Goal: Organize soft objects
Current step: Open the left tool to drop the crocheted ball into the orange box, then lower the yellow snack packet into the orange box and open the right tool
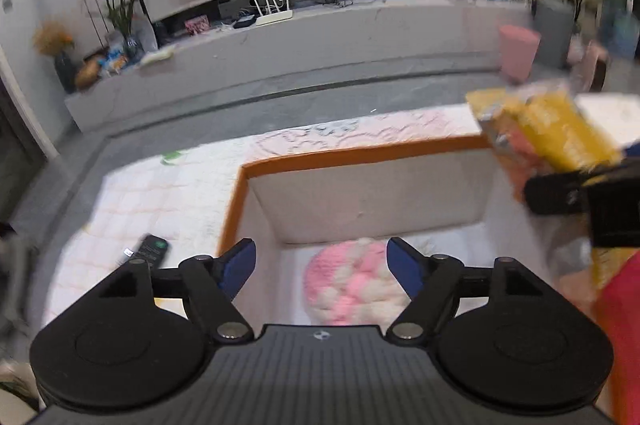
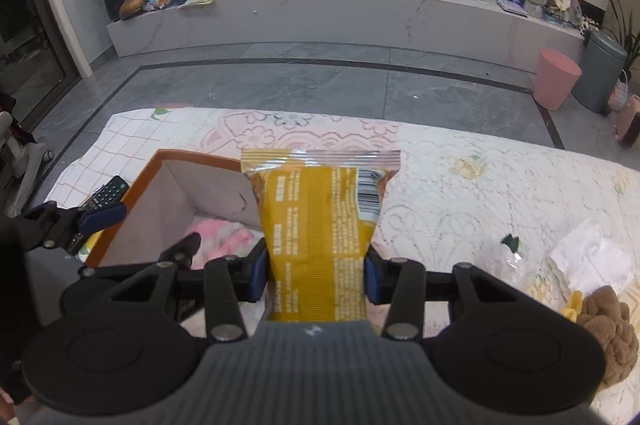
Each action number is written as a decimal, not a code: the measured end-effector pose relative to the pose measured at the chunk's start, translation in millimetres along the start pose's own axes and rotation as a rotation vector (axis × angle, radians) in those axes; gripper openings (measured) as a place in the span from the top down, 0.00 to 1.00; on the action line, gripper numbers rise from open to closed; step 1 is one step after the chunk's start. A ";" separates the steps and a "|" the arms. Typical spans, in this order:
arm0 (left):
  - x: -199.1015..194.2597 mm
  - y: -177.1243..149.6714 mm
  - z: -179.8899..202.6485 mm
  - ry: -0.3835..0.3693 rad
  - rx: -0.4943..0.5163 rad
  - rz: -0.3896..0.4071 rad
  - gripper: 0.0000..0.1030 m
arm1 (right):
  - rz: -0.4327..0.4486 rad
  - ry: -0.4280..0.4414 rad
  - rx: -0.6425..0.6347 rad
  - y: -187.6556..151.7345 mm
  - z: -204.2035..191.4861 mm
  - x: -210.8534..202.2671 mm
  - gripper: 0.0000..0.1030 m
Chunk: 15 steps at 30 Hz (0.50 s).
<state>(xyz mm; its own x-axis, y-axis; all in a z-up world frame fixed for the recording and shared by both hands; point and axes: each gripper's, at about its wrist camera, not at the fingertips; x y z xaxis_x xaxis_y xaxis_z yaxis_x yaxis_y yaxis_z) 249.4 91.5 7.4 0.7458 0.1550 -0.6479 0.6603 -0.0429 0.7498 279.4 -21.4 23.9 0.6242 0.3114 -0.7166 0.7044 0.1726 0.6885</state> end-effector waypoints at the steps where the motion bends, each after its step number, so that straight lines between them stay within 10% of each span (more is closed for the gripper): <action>1: -3.3 -1.4 -5.8 -0.025 -0.049 -0.011 0.11 | 0.001 0.002 0.003 -1.0 2.3 -1.0 0.56; 7: -22.5 -26.2 -43.3 -0.008 -0.262 -0.015 0.11 | 0.036 0.037 -0.034 -0.5 -0.2 -11.7 0.56; 15: -25.7 -39.3 -53.1 -0.046 -0.267 0.016 0.15 | 0.004 0.122 -0.008 -3.4 -13.3 2.9 0.56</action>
<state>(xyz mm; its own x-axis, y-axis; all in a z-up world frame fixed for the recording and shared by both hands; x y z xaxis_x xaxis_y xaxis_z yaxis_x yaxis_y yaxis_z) 199.5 141.6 1.7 0.7630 0.1108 -0.6368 0.6065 0.2181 0.7646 274.3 -8.7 21.0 0.5810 0.4234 -0.6951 0.6989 0.1781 0.6927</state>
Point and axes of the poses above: each gripper's, at about its wrist camera, not at the fingertips, and x roughly the way its jaws point, z to its right, y to its top, and after that the axes turned 4 degrees about z, right-handed
